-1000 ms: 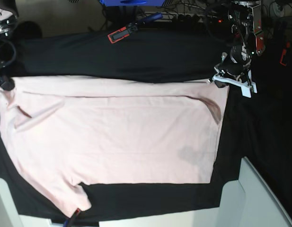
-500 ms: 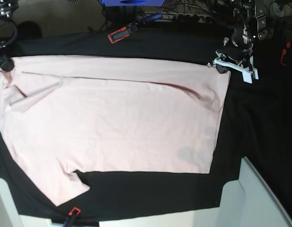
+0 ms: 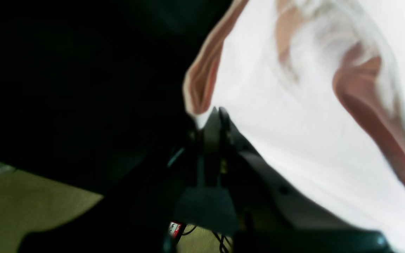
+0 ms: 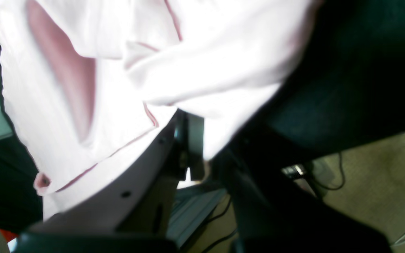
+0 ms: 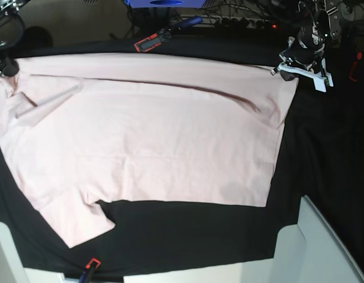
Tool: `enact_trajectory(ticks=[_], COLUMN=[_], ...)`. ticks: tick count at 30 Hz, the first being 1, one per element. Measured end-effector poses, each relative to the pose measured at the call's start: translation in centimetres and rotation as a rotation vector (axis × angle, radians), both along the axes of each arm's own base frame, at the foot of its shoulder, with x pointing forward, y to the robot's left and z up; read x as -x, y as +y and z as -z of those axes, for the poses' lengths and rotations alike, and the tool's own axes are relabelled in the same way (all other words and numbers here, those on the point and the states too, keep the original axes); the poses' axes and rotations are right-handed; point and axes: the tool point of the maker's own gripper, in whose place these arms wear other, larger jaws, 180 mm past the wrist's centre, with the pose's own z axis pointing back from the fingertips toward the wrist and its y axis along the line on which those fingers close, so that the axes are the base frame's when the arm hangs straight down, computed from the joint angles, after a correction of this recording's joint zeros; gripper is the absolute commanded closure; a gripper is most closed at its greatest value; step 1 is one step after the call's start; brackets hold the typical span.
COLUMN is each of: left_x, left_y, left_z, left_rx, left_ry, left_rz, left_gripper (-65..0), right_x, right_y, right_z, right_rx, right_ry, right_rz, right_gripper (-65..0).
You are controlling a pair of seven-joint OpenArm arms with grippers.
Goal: Fold the T-shirt properly
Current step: 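Pull the held edge toward the arm bases to flatten the shirt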
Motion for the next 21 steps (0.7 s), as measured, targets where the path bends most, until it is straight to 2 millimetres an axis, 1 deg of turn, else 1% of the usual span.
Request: enact_trajectory(ticks=[6, 7, 9, 10, 11, 13, 15, 17, 19, 20, 21], left_x=[0.0, 0.0, 0.1, 0.2, 0.5, 1.2, 1.8, 2.0, 2.1, 2.3, 2.4], left_y=[0.1, 0.1, 0.1, 0.2, 0.3, 0.9, 1.5, 2.3, 3.3, 3.7, 4.1], left_z=[0.0, 0.0, 0.0, 0.1, 0.1, 0.2, 0.3, 0.1, -0.3, -0.4, -0.6], left_rx=[-0.001, -0.001, -0.001, -0.004, -0.008, -0.024, -0.043, -0.050, -0.062, -0.073, -0.081], left_ry=[0.002, 0.002, 0.003, 0.005, 0.012, 0.027, 0.043, 0.039, 0.030, 0.030, 0.031], left_rz=[-0.003, -0.003, -0.003, -0.004, -0.005, -0.012, -0.030, -0.057, -0.080, -0.084, -0.089], left_gripper=[0.0, 0.0, -0.8, -3.5, -7.4, -20.3, -34.9, -47.0, -54.6, -56.6, -56.8], right_x=[0.0, 0.1, 0.1, 0.0, -0.1, -0.2, 0.1, 0.3, 0.9, 1.3, 1.8], right_y=[0.1, 0.1, 0.1, 0.1, 0.0, -0.2, -0.3, -0.3, -0.6, -0.9, -1.2], right_z=[0.0, 0.0, 0.0, -0.1, -0.2, -0.3, -0.3, -0.2, -0.2, -0.3, -0.3], right_rx=[-0.002, -0.002, -0.002, -0.004, -0.004, 0.000, 0.005, 0.005, 0.002, 0.001, 0.004], right_ry=[0.005, 0.005, 0.005, 0.000, -0.006, -0.011, -0.013, -0.019, -0.021, -0.025, -0.023], right_rz=[-0.005, -0.005, -0.005, -0.004, -0.001, 0.003, 0.011, 0.021, 0.052, 0.081, 0.098], right_gripper=[0.0, -0.9, -8.0, -12.5, -15.4, -18.6, -18.9, -18.6, -18.6, -18.9, -18.9])
